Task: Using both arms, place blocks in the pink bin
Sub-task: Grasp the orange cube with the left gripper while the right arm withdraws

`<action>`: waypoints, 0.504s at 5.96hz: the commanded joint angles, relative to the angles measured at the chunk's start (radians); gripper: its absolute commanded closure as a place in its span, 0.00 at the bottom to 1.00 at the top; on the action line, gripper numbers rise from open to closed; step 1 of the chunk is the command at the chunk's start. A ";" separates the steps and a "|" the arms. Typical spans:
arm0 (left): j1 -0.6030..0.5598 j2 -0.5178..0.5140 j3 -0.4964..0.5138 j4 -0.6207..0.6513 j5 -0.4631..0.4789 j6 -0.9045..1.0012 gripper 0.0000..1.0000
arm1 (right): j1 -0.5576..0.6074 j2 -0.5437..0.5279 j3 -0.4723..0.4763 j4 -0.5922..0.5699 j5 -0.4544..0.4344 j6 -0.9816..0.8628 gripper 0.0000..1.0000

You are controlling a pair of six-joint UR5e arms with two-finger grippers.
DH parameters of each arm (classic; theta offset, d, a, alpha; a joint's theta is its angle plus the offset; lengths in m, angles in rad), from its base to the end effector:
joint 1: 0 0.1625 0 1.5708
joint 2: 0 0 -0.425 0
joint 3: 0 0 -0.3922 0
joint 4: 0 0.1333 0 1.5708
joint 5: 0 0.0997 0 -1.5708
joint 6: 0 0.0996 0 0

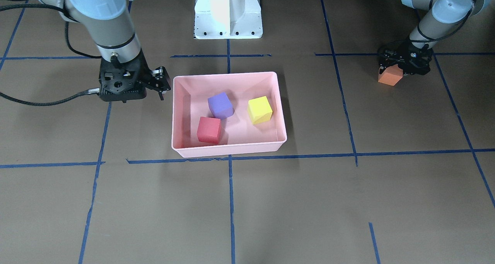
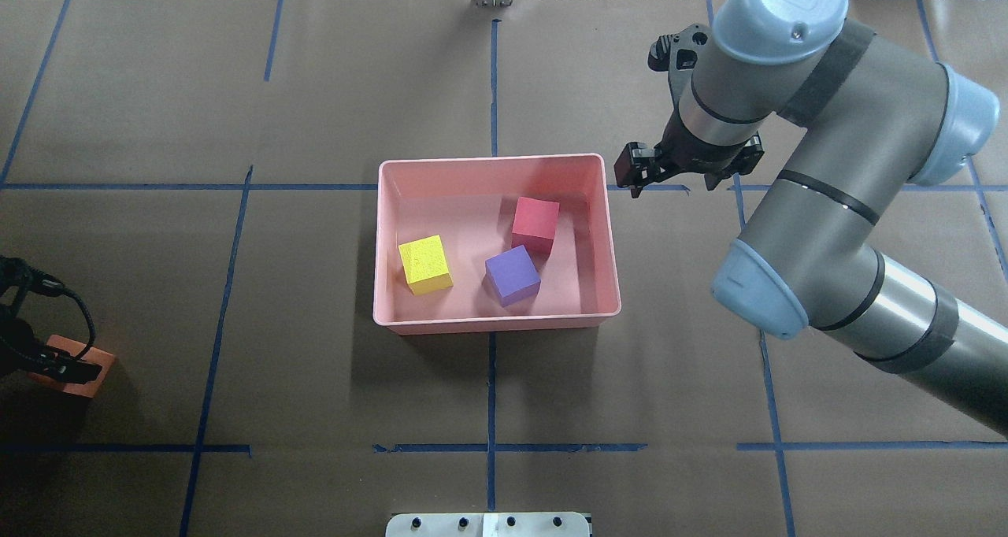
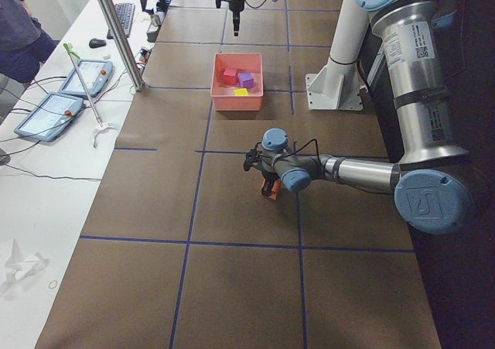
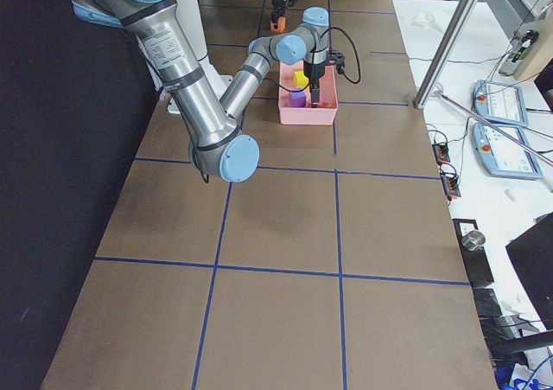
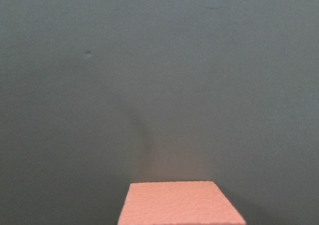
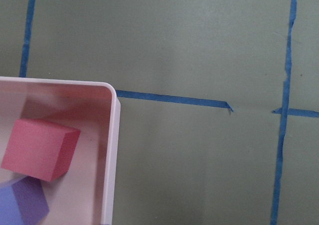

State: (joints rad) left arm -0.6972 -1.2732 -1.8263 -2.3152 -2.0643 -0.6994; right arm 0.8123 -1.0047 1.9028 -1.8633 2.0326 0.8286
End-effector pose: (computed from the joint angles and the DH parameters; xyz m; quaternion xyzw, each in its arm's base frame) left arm 0.2514 -0.3229 0.5879 0.0733 0.3981 0.1629 0.8998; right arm -0.3516 -0.5004 0.2310 0.0479 -0.3601 -0.0356 0.9310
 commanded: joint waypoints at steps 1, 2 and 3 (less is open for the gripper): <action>-0.010 -0.009 -0.034 0.008 -0.055 0.001 0.62 | 0.146 -0.069 -0.001 -0.002 0.087 -0.229 0.00; -0.028 -0.030 -0.066 0.052 -0.060 -0.002 0.61 | 0.231 -0.136 -0.004 0.003 0.142 -0.385 0.00; -0.068 -0.123 -0.114 0.188 -0.059 -0.003 0.60 | 0.296 -0.209 -0.002 0.009 0.165 -0.534 0.00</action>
State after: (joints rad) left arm -0.7331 -1.3272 -1.8984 -2.2309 -2.1202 -0.7008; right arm 1.0388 -1.1461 1.9005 -1.8597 2.1664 0.4412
